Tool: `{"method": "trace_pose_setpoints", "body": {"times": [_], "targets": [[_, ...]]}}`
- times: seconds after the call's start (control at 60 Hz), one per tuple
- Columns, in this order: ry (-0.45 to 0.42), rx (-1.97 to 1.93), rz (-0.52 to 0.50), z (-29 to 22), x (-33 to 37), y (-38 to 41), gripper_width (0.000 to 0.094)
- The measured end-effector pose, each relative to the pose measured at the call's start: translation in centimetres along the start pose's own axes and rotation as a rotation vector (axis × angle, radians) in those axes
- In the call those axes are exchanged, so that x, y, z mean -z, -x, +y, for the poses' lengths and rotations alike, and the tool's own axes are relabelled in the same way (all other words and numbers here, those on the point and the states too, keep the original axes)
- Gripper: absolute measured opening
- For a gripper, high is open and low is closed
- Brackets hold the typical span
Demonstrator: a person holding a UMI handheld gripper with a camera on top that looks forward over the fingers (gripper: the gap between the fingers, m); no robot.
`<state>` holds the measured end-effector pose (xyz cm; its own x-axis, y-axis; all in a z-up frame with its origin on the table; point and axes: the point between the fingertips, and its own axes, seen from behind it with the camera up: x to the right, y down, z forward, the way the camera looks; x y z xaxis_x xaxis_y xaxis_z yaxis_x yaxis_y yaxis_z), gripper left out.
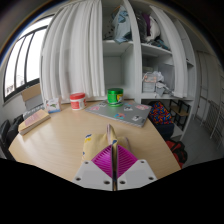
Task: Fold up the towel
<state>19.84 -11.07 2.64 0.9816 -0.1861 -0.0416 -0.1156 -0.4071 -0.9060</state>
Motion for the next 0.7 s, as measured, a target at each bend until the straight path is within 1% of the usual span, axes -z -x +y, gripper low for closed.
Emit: {"method": "trace_pose_setpoints", "body": {"times": [0.067,0.1,0.117,0.183,0.2,0.233,0.25,0.283,0.317,0.333,0.35,0.367,0.433,0.583,0.7], "targets": [[0.066,0.024,0.03,2.2,-1.0,-1.7,0.0037],[0.034,0.023,0.007,1.8,-1.4,-1.7,0.0037],[0.032,0.023,0.003,1.9,-1.2,-1.9,0.0038],[0.043,0.02,-0.001,2.0,-0.7,-2.1,0.0051],[0.05,0.017,0.005,2.1,-0.6,-2.4,0.0071],[0.06,0.015,0.017,1.9,-0.2,-2.7,0.0175],[0.06,0.015,0.028,1.8,-0.1,-3.2,0.0257],[0.053,0.022,0.053,1.3,0.6,-4.0,0.0455],[0.032,0.032,0.07,0.6,1.3,-4.7,0.0681],[0.019,0.037,0.077,0.2,1.7,-5.1,0.0774],[0.007,0.041,0.079,-0.1,2.1,-5.3,0.083],[-0.002,0.043,0.076,-0.3,2.4,-5.4,0.0855],[0.004,0.024,0.04,-0.2,4.4,-5.7,0.0827],[0.005,-0.094,-0.1,1.0,10.0,-5.2,0.0832],[-0.01,-0.136,-0.134,2.2,14.6,-6.6,0.0833]]}}
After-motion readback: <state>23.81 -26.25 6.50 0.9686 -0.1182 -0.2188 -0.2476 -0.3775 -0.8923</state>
